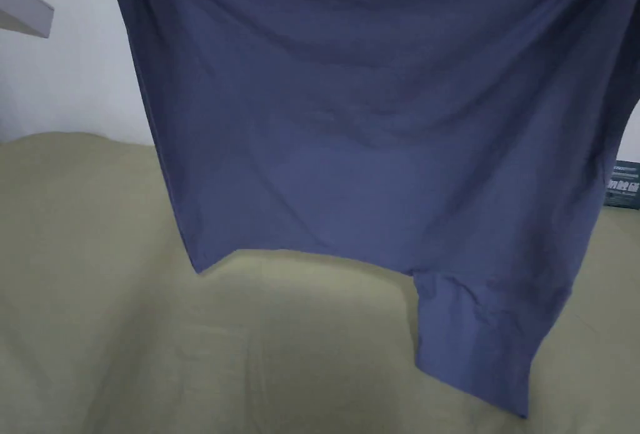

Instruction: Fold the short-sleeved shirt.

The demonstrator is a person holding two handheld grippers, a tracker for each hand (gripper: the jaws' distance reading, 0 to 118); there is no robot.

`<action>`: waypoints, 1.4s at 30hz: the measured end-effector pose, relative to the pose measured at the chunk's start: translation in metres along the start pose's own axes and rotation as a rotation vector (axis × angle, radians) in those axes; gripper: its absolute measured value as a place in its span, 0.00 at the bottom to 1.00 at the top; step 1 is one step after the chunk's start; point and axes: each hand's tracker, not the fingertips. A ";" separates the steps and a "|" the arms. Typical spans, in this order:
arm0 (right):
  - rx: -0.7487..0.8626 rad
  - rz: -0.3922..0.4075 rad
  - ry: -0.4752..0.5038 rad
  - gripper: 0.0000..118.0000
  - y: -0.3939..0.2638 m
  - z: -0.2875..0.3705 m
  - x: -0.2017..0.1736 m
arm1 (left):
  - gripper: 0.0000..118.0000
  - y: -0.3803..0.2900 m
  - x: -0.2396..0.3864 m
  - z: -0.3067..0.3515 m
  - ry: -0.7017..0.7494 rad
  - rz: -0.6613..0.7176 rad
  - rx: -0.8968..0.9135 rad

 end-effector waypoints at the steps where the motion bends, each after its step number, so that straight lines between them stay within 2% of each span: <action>1: 0.003 -0.010 0.005 0.02 -0.001 0.006 -0.001 | 0.06 -0.001 0.000 0.002 0.001 -0.005 0.007; 4: -0.010 -0.048 0.068 0.02 -0.008 0.017 -0.004 | 0.06 -0.011 -0.005 0.007 -0.038 0.027 0.023; 7: -0.033 0.009 0.099 0.02 -0.029 0.039 -0.009 | 0.06 -0.033 -0.010 0.014 -0.085 0.044 0.014; 10: -0.071 0.036 0.121 0.02 -0.058 0.062 -0.006 | 0.06 -0.065 -0.010 0.024 -0.113 -0.004 -0.015; 17: -0.198 0.058 0.156 0.02 -0.144 0.139 0.020 | 0.06 -0.157 -0.026 0.062 -0.172 0.000 -0.100; 21: -0.262 0.045 0.178 0.02 -0.194 0.186 0.035 | 0.06 -0.219 -0.022 0.113 -0.197 0.021 -0.117; 29: -0.365 0.054 0.230 0.02 -0.295 0.278 0.038 | 0.06 -0.334 -0.023 0.174 -0.218 -0.013 -0.154; 36: -0.507 -0.024 0.245 0.02 -0.394 0.340 0.045 | 0.06 -0.433 -0.034 0.201 -0.233 0.028 -0.259; 39: -0.560 -0.040 0.251 0.02 -0.433 0.353 0.045 | 0.06 -0.470 -0.037 0.200 -0.243 0.053 -0.309; 42: -0.653 -0.097 0.245 0.02 -0.470 0.352 0.046 | 0.06 -0.504 -0.036 0.187 -0.253 0.074 -0.380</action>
